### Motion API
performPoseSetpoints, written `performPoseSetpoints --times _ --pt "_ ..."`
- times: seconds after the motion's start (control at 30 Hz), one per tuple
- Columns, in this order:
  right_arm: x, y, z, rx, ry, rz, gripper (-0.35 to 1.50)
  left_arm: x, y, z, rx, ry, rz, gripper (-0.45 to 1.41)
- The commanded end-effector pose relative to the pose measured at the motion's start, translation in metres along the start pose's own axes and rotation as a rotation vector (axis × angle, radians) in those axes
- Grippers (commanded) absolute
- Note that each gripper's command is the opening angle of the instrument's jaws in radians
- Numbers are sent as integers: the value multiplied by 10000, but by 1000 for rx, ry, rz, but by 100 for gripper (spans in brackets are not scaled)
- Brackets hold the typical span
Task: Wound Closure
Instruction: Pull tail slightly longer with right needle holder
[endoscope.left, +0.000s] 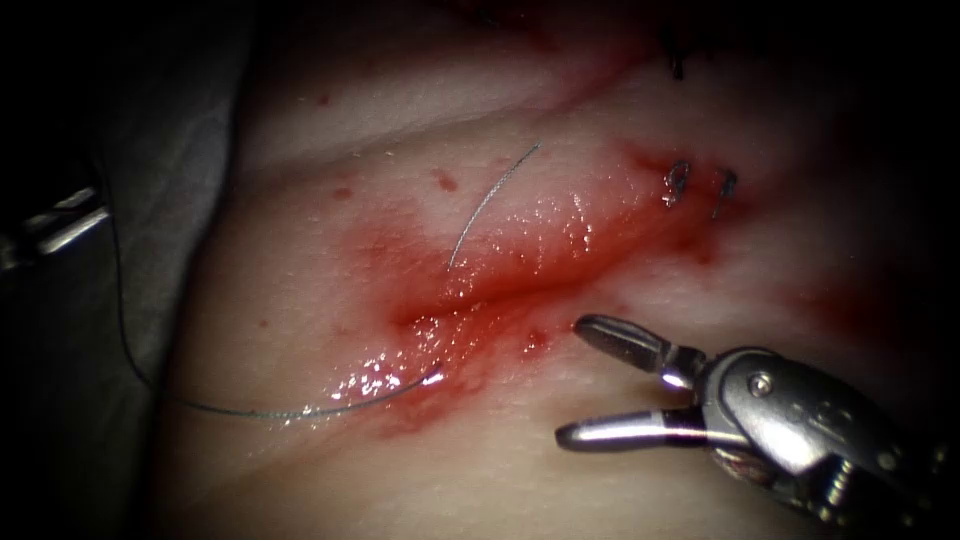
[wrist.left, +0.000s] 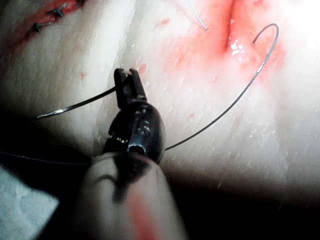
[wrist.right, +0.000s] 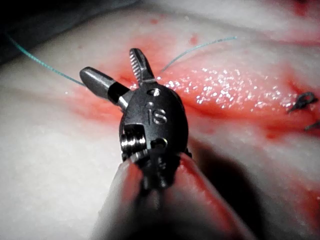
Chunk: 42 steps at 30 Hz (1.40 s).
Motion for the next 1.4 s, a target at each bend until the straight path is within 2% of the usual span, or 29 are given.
performPoseSetpoints --times 0.03,0.1,0.27,0.5,0.63,0.8,1.13,1.2,1.23,1.27,1.3,1.33,1.4 --pt "-6 19 30 -8 7 83 130 -1 8 8 -3 12 -3 -30" --pt "-12 42 50 -19 16 190 131 1 14 10 -10 20 -1 -30" --pt "-32 89 91 -34 13 340 133 10 29 18 -34 39 -2 -30" --pt "-58 139 119 -84 -20 476 133 19 47 27 -63 49 1 -30" --pt "-61 155 121 -112 -28 524 133 22 52 28 -69 49 2 -32" --pt "-53 170 126 -132 -15 539 130 23 55 28 -73 51 3 -33" --pt "-46 178 153 -96 3 543 123 22 58 26 -78 48 8 -33" --pt "-46 176 157 -90 -2 544 111 22 59 26 -77 48 8 -33" --pt "-46 175 160 -93 -1 521 89 22 59 26 -77 47 8 -33" --pt "-46 174 161 -94 0 498 47 22 59 26 -77 47 8 -33" --pt "-45 173 161 -95 -1 470 -5 22 59 26 -77 47 8 -33" --pt "-43 172 161 -95 1 437 -35 22 59 26 -76 47 9 -33" --pt "-39 168 162 -97 -2 354 -35 21 60 26 -77 49 9 -33"
